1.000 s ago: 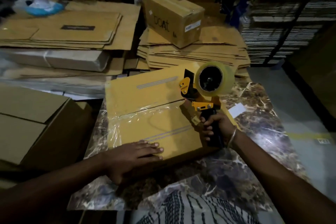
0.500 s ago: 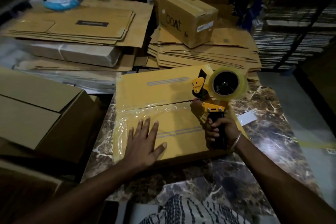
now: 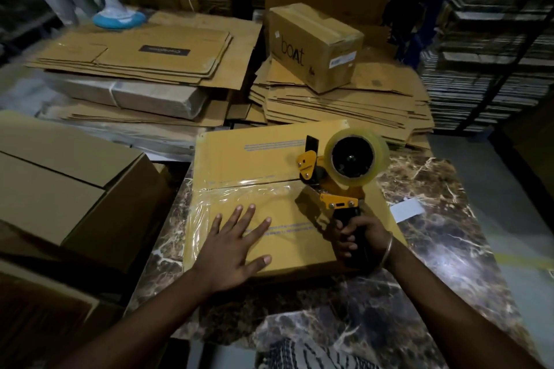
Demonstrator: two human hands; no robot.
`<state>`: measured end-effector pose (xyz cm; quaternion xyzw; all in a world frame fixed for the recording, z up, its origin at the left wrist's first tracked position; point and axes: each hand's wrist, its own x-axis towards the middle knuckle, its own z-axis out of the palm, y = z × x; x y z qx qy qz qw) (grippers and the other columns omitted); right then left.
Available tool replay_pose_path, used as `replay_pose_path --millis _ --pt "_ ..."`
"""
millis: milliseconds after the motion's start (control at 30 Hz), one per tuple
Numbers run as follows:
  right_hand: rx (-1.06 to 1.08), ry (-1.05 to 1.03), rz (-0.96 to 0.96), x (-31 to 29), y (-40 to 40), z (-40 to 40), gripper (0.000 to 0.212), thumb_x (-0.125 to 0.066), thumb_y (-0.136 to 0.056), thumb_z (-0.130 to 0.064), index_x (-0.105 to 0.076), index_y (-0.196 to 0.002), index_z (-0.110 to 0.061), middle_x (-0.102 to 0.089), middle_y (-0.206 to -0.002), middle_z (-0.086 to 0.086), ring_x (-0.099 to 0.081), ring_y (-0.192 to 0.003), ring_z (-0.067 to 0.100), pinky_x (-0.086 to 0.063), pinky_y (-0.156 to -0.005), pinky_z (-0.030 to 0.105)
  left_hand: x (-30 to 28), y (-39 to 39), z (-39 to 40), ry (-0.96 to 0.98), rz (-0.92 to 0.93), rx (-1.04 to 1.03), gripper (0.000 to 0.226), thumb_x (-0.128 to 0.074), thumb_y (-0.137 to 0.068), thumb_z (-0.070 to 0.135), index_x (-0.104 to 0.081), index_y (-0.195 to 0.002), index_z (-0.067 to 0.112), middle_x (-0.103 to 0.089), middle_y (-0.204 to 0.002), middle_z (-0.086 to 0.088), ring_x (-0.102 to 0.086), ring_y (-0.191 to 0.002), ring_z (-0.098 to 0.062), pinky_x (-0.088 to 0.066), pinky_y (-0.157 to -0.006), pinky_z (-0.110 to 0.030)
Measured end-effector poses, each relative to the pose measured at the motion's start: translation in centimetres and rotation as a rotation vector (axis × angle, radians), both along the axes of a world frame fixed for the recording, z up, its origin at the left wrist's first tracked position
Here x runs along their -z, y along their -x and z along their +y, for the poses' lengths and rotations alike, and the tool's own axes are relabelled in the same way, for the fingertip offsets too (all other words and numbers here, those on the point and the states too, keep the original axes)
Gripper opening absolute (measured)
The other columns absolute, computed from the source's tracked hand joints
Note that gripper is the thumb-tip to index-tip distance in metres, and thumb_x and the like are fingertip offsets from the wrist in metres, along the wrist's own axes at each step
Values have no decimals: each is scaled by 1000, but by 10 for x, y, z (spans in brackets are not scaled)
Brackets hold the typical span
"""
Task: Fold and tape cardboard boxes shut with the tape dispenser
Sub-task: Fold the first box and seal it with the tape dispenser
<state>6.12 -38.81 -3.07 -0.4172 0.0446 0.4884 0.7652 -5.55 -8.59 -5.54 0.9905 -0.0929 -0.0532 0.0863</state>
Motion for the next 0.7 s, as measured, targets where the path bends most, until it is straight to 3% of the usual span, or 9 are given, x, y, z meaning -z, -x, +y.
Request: replay_pose_path --millis 133,200,300,433,533,633,700 --pt "-52 -28 -5 -6 -6 -6 40 -84 -39 -8 -59 -69 -9 -37 -49 2 -38 -35 15 -37 -40 26 -2 -1 -10 115 30 -113 81 -14 -82 88 -9 -154 52 13 -165 13 13 -153 -15 3 -120 -39" --pt "-59 -87 0 -4 -9 -7 37 -83 -42 -8 -59 -70 -8 -38 -49 2 -39 -35 14 -38 -40 26 -2 1 -27 186 14 -198 80 -18 -86 77 -18 -157 41 9 -165 10 7 -154 -18 -3 -121 -41" --pt "-67 -159 12 6 -13 -11 32 -81 -47 -9 -60 -72 -8 -39 -50 2 -40 -36 14 -39 -43 24 3 5 -56 135 -60 -379 80 -22 -90 63 -24 -158 22 0 -167 -4 -6 -154 -28 -14 -121 -52" --pt "-88 -211 51 12 -17 -17 30 -80 -49 -8 -61 -72 -9 -39 -50 1 -40 -37 14 -40 -44 25 -5 -2 -79 104 13 -780 100 -8 -80 74 -11 -160 14 1 -164 -25 2 -152 -40 -6 -120 -54" --pt "-116 -258 62 12 -18 -16 30 -79 -52 -6 -60 -74 -7 -39 -50 2 -40 -37 14 -40 -44 25 -14 -11 -93 113 107 -862 102 -1 -77 70 -6 -160 11 4 -162 -30 6 -151 -44 -4 -121 -54" --pt "-174 -299 82 14 -20 -16 26 -77 -57 -5 -60 -76 -7 -42 -51 3 -42 -37 14 -42 -45 25 -17 -16 -96 145 103 -859 79 -29 -97 55 -11 -160 10 -1 -165 -24 1 -152 -43 -7 -122 -50" --pt "-245 -321 74 16 -22 -15 23 -75 -60 -5 -61 -78 -8 -46 -51 2 -45 -38 14 -44 -48 25 -22 -20 -98 330 -16 -841 63 -47 -102 36 -27 -156 11 -26 -162 -16 -21 -149 -35 -20 -122 -43"
